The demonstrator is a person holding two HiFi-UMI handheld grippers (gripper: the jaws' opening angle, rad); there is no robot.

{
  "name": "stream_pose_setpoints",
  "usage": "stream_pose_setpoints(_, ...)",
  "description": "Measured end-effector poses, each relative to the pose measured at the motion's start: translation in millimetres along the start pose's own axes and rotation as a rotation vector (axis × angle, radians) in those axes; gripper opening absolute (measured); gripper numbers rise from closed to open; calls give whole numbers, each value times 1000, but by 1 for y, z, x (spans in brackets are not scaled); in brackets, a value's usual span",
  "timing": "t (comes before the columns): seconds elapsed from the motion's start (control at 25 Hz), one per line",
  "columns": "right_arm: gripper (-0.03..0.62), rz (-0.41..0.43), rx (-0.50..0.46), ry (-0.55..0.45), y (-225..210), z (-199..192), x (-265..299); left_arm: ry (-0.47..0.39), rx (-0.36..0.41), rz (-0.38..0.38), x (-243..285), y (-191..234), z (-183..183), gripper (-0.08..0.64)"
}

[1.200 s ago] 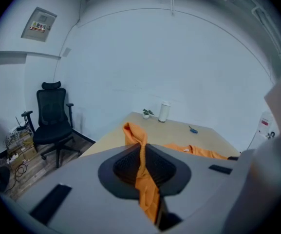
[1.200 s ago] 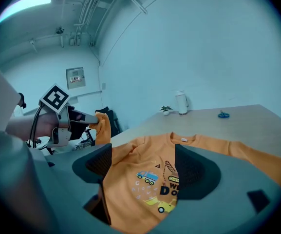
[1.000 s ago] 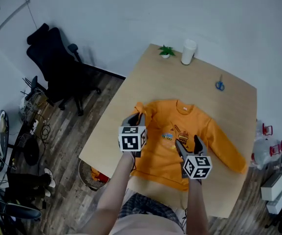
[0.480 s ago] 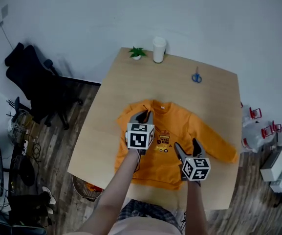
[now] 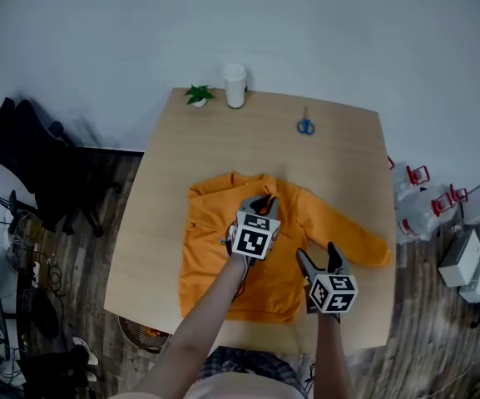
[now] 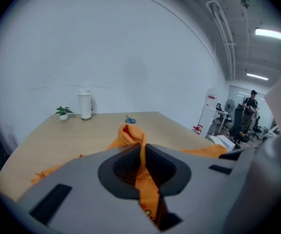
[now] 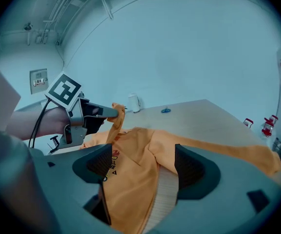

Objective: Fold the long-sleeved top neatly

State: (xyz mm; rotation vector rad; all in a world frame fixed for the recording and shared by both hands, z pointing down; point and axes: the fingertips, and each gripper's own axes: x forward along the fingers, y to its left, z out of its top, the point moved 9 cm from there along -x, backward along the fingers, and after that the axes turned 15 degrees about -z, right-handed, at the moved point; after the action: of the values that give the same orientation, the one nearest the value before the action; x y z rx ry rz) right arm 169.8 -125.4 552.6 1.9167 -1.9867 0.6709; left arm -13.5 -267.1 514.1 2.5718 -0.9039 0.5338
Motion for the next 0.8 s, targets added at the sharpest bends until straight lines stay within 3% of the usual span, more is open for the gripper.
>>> stream_pose_setpoints(0.2,390,-24,16,9,-16,-6,-5,105,44,-39,34,-11,-15,31)
stream_pose_setpoints(0.64,391,-39,32,31,-31,-21,-14,303,51,-162,81,-20,-49,43)
stream_pose_setpoints(0.8,391,-48,33,35,-36,-25,-21,342,-11,-212,93,-24,-62,154)
